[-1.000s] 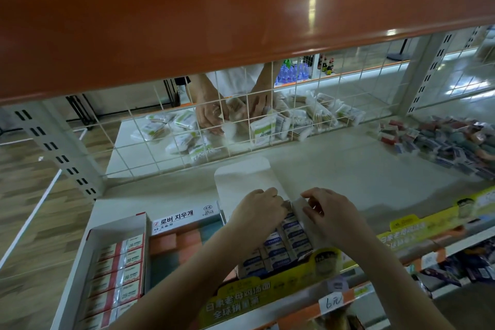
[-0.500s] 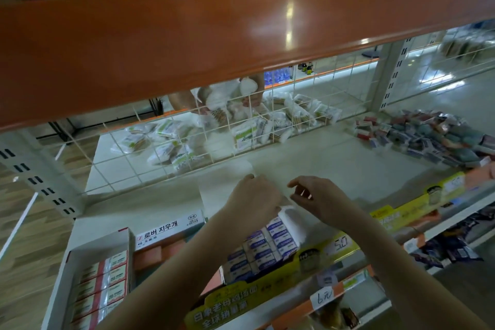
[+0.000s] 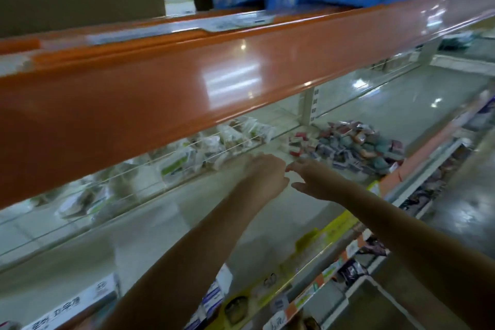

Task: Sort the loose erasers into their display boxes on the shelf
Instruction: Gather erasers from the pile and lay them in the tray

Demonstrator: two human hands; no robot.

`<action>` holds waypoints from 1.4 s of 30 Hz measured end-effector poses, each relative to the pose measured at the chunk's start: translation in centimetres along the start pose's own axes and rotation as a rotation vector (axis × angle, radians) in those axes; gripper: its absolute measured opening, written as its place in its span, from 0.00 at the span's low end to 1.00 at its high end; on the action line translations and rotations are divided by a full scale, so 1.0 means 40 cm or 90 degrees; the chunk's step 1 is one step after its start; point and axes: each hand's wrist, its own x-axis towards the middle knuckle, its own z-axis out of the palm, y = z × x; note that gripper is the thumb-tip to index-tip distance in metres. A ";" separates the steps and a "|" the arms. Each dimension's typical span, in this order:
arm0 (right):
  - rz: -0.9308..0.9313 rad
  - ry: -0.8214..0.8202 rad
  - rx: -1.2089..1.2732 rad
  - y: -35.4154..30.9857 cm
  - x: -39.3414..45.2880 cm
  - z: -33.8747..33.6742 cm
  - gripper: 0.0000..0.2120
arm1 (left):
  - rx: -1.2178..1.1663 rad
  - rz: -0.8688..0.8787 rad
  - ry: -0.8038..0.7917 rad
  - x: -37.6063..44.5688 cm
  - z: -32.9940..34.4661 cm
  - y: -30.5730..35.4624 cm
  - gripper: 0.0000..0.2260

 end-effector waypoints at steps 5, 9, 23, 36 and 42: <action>0.079 0.007 -0.013 0.213 -0.007 -0.026 0.21 | -0.068 0.046 0.040 0.159 0.040 0.132 0.15; 0.135 0.019 -0.013 0.384 -0.016 -0.046 0.17 | -0.046 0.062 0.049 0.298 0.063 0.224 0.18; 0.230 0.077 0.143 0.750 0.058 -0.104 0.19 | -0.122 0.033 0.173 0.661 0.057 0.349 0.12; 0.183 -0.017 0.191 0.840 0.233 -0.087 0.18 | -0.159 -0.023 0.008 0.887 0.074 0.348 0.16; 0.129 -0.079 0.154 0.855 0.267 -0.087 0.19 | -0.182 -0.005 -0.110 0.941 0.055 0.359 0.22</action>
